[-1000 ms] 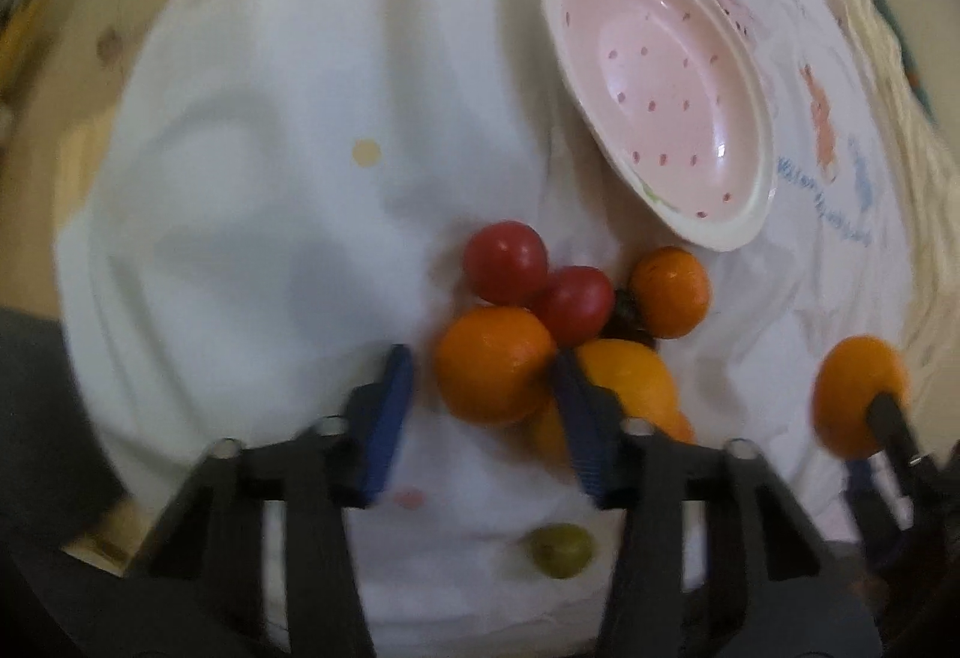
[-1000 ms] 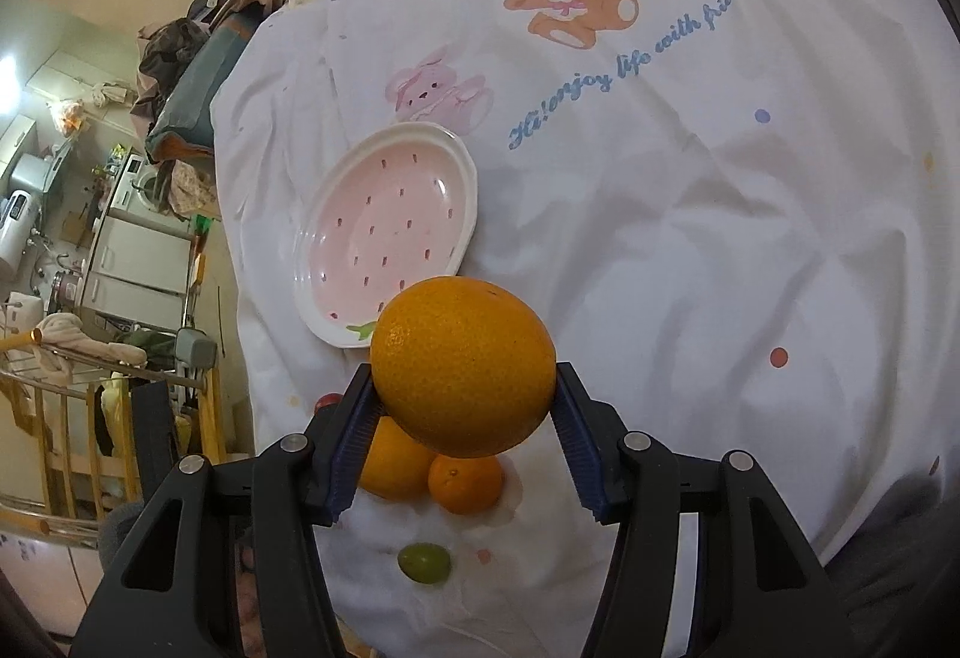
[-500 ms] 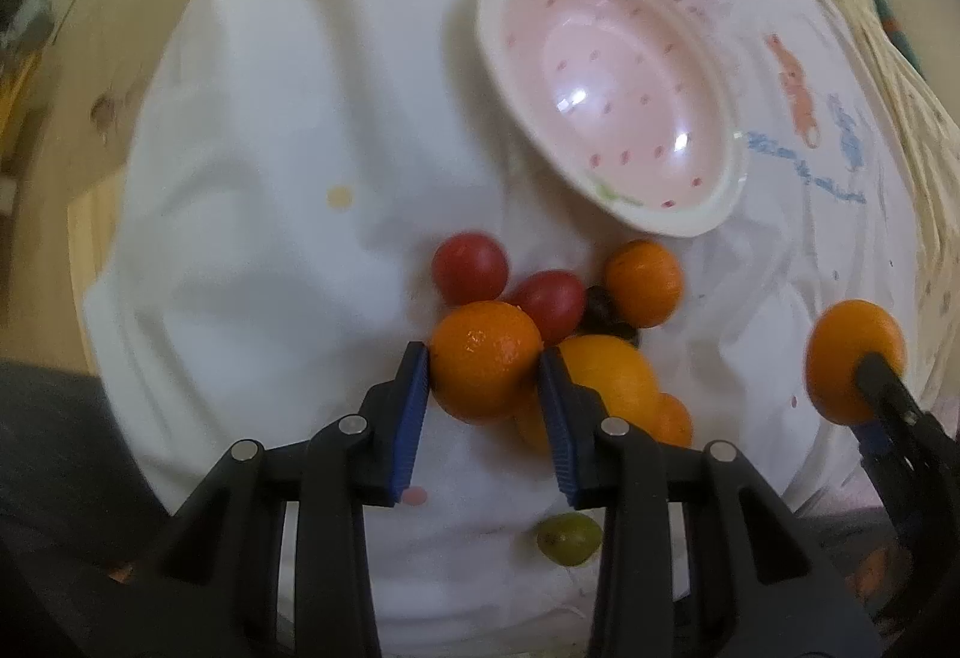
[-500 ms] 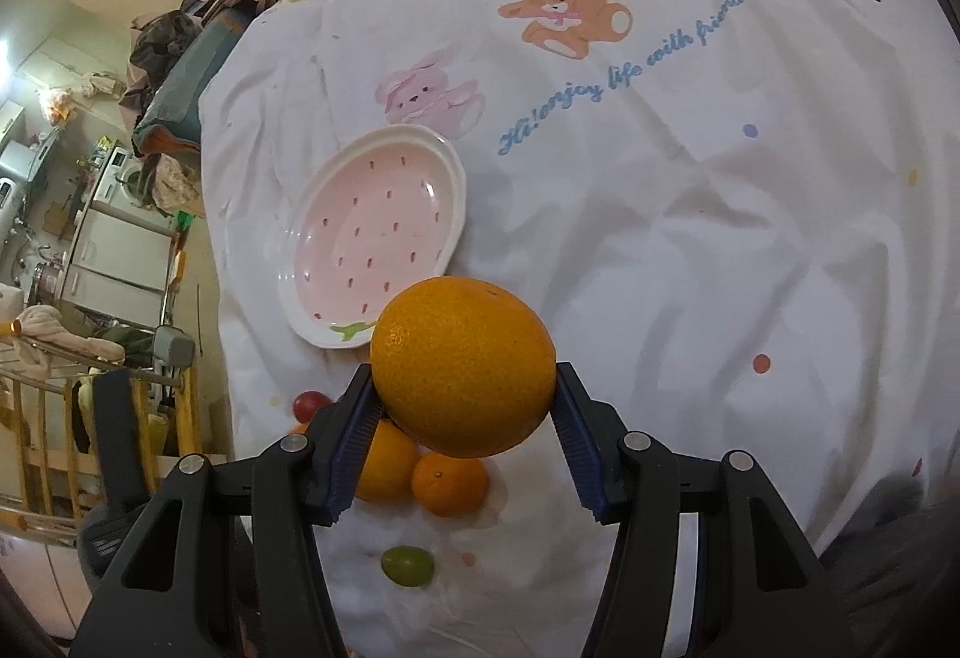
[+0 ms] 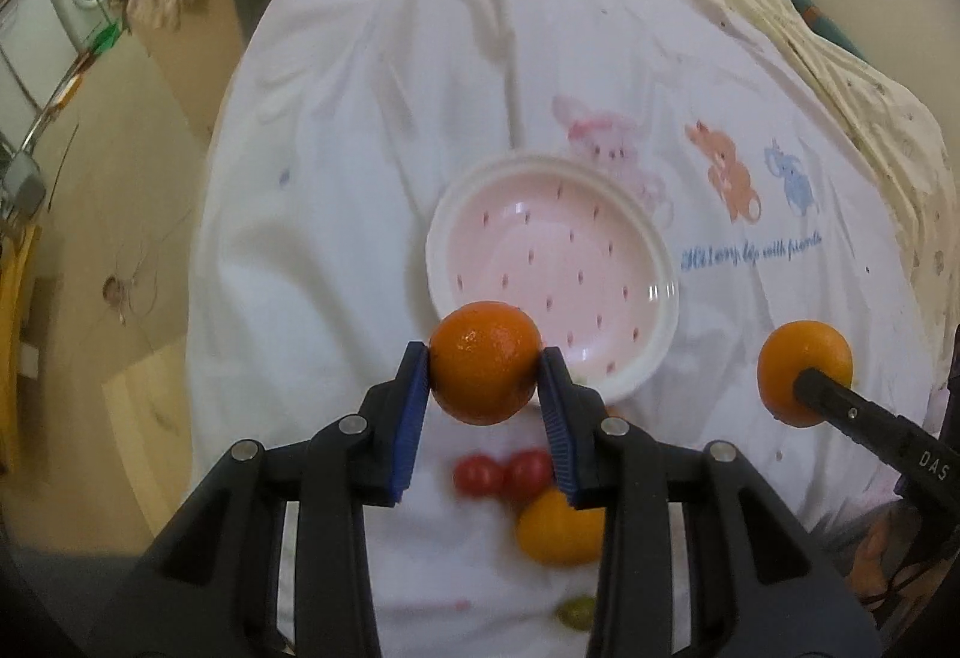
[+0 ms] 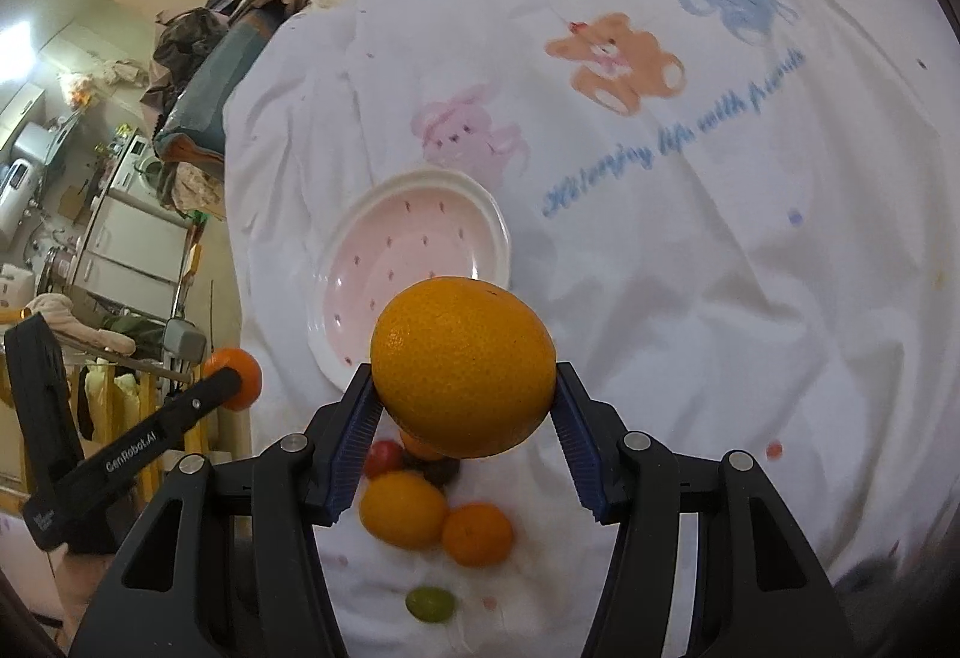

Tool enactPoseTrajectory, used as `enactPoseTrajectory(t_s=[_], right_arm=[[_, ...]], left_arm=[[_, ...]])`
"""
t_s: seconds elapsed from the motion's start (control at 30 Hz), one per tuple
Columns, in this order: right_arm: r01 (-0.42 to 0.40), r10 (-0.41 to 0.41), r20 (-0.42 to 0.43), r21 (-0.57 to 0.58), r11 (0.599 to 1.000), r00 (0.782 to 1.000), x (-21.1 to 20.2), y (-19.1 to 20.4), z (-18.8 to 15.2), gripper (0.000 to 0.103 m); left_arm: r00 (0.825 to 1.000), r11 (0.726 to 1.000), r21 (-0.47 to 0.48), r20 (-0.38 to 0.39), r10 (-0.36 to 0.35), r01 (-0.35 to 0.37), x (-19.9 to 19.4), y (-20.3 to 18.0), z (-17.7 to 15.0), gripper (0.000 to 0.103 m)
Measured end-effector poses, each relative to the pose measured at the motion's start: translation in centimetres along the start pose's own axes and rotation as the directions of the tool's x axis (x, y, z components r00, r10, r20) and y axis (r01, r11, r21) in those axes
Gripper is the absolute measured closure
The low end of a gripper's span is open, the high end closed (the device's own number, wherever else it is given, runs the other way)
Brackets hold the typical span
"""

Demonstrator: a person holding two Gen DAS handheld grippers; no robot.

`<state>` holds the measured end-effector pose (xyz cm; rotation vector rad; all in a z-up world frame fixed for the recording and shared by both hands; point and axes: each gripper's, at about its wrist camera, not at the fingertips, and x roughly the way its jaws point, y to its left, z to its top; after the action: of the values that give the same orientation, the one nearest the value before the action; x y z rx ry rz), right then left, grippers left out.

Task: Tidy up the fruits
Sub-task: 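Grasp a small tangerine with the left tool while the right tool lifts the orange, then carry both fruits onto the pink plate and open both tools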

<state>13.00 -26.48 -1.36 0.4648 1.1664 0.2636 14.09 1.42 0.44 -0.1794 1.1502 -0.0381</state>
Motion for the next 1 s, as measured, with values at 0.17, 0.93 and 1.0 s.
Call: enactPoseTrajectory(t_s=[0.17, 0.93, 1.0], right_arm=[[-0.003, 0.002, -0.013, -0.041, 0.999, 1.000, 1.7, 0.5, 2.9, 0.044], [-0.053, 0.009, -0.212, -0.203, 0.978, 0.977, 17.2, 3.4, 11.0, 0.044], [-0.052, -0.001, -0.225, -0.230, 0.972, 0.974, 18.0, 3.9, 11.0, 0.044]], left_arm=[[1.000, 1.000, 0.021, 0.011, -0.006, 0.006, 1.2, -0.5, 2.8, 0.071], [0.994, 0.992, 0.127, -0.111, -0.010, 0.024, 12.3, -2.1, 5.7, 0.070], [0.994, 0.990, 0.140, -0.114, -0.008, 0.024, 12.9, -2.3, 5.9, 0.070]])
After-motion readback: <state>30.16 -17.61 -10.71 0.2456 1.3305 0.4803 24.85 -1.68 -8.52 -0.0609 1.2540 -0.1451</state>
